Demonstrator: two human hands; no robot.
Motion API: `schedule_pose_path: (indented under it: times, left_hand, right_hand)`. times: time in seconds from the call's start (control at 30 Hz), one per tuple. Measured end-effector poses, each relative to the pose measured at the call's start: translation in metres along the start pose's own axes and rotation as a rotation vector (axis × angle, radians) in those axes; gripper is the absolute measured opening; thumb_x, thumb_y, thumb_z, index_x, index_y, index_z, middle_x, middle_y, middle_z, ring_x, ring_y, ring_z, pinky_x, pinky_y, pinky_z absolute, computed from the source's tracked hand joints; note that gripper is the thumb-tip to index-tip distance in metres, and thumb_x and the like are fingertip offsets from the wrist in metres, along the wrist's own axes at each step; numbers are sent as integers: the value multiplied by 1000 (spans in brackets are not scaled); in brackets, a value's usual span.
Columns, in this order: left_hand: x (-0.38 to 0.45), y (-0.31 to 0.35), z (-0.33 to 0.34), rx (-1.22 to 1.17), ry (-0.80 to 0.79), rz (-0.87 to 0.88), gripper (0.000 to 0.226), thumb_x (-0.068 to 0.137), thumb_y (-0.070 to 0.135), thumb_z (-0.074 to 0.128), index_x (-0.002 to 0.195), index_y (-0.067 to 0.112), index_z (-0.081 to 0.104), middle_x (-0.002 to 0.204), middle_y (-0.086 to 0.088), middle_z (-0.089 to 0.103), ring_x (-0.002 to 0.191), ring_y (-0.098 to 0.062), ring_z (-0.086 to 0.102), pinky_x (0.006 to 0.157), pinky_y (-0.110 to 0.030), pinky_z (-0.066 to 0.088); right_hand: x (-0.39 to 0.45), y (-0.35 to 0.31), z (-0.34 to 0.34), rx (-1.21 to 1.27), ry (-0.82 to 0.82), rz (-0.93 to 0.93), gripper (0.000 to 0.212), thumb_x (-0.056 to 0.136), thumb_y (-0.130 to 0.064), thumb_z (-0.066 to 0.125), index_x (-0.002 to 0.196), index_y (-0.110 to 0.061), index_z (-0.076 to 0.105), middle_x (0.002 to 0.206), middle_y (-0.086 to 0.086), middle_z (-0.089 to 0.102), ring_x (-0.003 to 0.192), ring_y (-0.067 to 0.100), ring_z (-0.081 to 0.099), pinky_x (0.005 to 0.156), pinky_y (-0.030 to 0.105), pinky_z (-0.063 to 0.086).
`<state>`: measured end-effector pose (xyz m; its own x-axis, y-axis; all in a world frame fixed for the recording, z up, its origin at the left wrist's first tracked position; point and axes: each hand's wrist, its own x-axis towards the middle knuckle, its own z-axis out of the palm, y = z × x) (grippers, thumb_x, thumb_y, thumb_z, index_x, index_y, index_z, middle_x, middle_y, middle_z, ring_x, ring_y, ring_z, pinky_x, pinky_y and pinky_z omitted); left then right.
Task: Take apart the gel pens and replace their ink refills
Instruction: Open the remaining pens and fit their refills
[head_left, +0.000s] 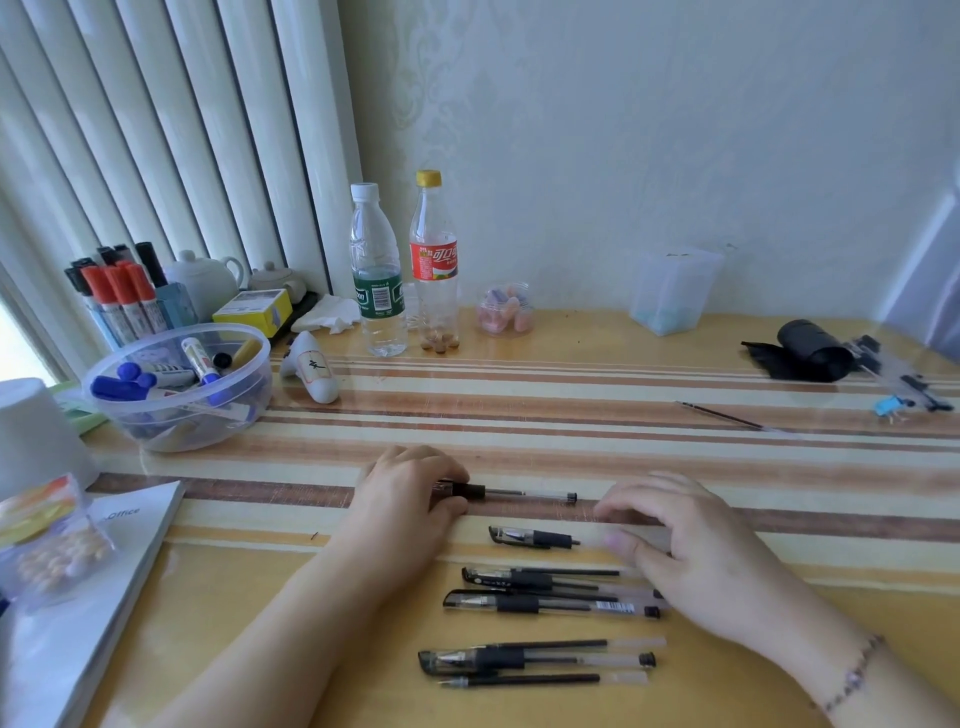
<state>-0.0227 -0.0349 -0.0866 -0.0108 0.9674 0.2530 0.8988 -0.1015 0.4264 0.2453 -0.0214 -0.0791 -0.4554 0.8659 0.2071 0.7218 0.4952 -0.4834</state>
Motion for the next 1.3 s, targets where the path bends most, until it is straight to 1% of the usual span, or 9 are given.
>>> schedule_pose_path:
  times: [0.1, 0.2, 0.33, 0.5, 0.67, 0.83, 0.93, 1.17, 1.3]
  left_hand:
    - [1, -1, 0, -15, 29, 6, 15, 88, 21, 65, 101, 28, 68, 104, 13, 65, 106, -16, 51, 96, -35, 40]
    - [3, -4, -1, -43, 43, -5, 22, 89, 15, 63, 107, 28, 66, 103, 12, 64, 104, -16, 52, 94, -34, 41]
    - [4, -8, 1, -52, 39, -25, 31, 93, 10, 55, 118, 25, 64, 112, 7, 59, 110, -18, 50, 97, -38, 41]
    - [3, -8, 2, -53, 36, -33, 25, 92, 11, 56, 110, 24, 66, 107, 6, 56, 107, -20, 49, 95, -40, 42]
    - [3, -7, 3, -86, 66, -26, 24, 91, 9, 56, 108, 23, 66, 106, 7, 60, 106, -20, 51, 94, -38, 42]
    - [2, -3, 1, -164, 109, -18, 24, 93, 9, 53, 108, 24, 63, 101, 7, 66, 95, -14, 57, 78, -24, 44]
    - [1, -1, 1, -205, 109, -22, 21, 94, 11, 52, 108, 24, 60, 97, 7, 64, 87, -11, 56, 64, -16, 40]
    - [0, 2, 3, -279, 80, 11, 10, 100, 19, 43, 104, 23, 51, 95, 8, 54, 85, -7, 49, 66, -16, 37]
    - [-3, 6, 1, -215, 51, 87, 15, 101, 26, 42, 97, 20, 55, 87, 5, 57, 79, -15, 52, 66, -26, 43]
  right_hand:
    - [-1, 2, -17, 128, 113, 118, 16, 86, -44, 61, 101, -43, 65, 103, -36, 59, 101, -20, 49, 87, 17, 41]
    - [0, 1, -45, 284, 279, 226, 9, 85, -33, 67, 92, -38, 70, 91, -20, 70, 92, -15, 57, 73, 16, 42]
    - [14, 16, -72, 383, 352, 388, 10, 87, -28, 68, 95, -32, 71, 97, -12, 71, 96, 3, 63, 83, 32, 48]
    - [50, 63, -61, 78, 281, 578, 22, 88, -22, 67, 110, -22, 67, 109, -3, 69, 99, 16, 60, 78, 31, 46]
    - [68, 98, -49, -318, 274, 649, 27, 89, -33, 62, 116, -28, 65, 129, 1, 59, 119, 29, 48, 94, 39, 46]
    - [77, 107, -45, -440, 267, 726, 9, 91, -34, 59, 94, -37, 67, 127, 2, 59, 116, 31, 44, 92, 40, 45]
    - [83, 114, -43, -485, 262, 712, 16, 91, -23, 56, 82, -34, 64, 117, 4, 62, 111, 30, 48, 90, 42, 45]
    - [92, 115, -40, -609, 83, 682, 19, 90, -8, 43, 96, -20, 57, 108, 7, 55, 105, 29, 47, 82, 39, 47]
    - [75, 61, -33, -200, 307, 450, 13, 98, -12, 40, 91, -13, 51, 80, 7, 56, 65, 20, 50, 53, 33, 40]
